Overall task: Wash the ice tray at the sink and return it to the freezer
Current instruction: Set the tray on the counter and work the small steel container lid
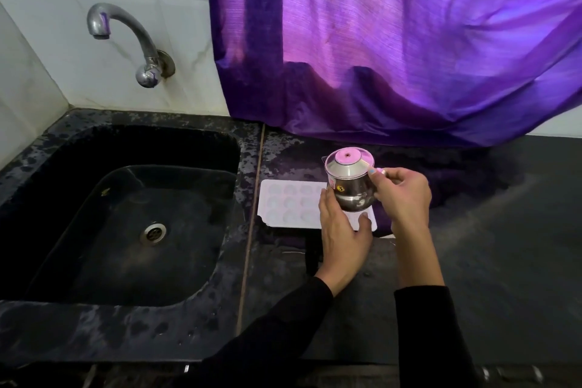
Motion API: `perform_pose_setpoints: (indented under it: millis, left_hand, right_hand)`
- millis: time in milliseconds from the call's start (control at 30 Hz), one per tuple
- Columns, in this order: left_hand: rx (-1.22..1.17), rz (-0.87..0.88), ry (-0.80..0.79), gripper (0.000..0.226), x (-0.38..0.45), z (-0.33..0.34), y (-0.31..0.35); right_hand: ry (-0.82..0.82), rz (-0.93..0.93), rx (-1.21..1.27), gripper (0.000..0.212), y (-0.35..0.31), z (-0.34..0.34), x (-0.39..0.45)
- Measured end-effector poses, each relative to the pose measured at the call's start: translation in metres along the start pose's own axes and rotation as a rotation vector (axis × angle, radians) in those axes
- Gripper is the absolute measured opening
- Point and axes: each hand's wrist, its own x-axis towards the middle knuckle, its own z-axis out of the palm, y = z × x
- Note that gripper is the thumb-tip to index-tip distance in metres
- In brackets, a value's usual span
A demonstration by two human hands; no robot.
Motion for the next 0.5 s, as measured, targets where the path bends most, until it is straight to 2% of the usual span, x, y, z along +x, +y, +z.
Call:
perform_pose_setpoints:
  millis: [167, 500]
  left_hand:
    - [-0.005, 0.028, -0.052, 0.072, -0.013, 0.026, 0.004]
    - [-0.011, 0.019, -0.118, 0.066, -0.033, 0.068, 0.004]
  right_hand:
    - [0.082, 0.0, -0.082, 0.014, 0.011, -0.034, 0.004]
    - [0.091, -0.039, -0.219, 0.015, 0.032, -0.072, 0.017]
